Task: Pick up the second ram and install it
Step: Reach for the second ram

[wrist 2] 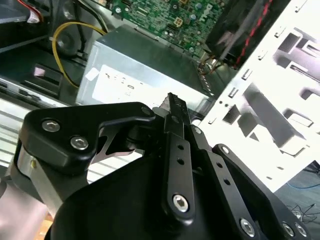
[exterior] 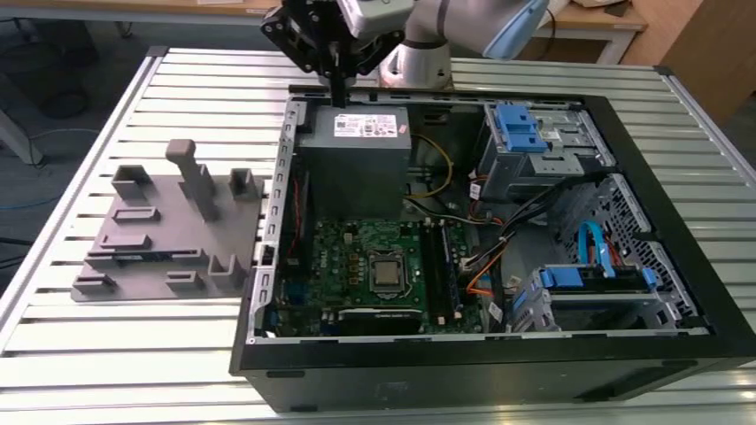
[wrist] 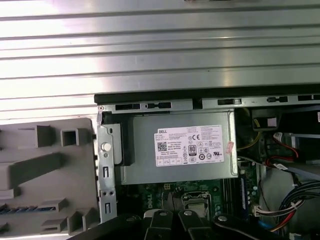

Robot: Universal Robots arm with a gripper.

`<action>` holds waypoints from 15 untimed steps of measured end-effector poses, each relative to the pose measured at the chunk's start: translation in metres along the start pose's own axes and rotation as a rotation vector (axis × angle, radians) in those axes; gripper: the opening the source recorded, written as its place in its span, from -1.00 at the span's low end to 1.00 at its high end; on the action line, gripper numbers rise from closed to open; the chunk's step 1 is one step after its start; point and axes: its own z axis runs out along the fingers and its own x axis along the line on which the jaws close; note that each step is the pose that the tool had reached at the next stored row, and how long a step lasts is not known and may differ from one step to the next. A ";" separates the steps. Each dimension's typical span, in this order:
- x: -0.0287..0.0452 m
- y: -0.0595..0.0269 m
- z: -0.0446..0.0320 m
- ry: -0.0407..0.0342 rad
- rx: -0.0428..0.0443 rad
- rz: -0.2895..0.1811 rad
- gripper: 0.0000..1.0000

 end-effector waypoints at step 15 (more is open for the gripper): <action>0.0317 -0.0024 -0.0009 -0.0015 -0.0001 0.000 -0.79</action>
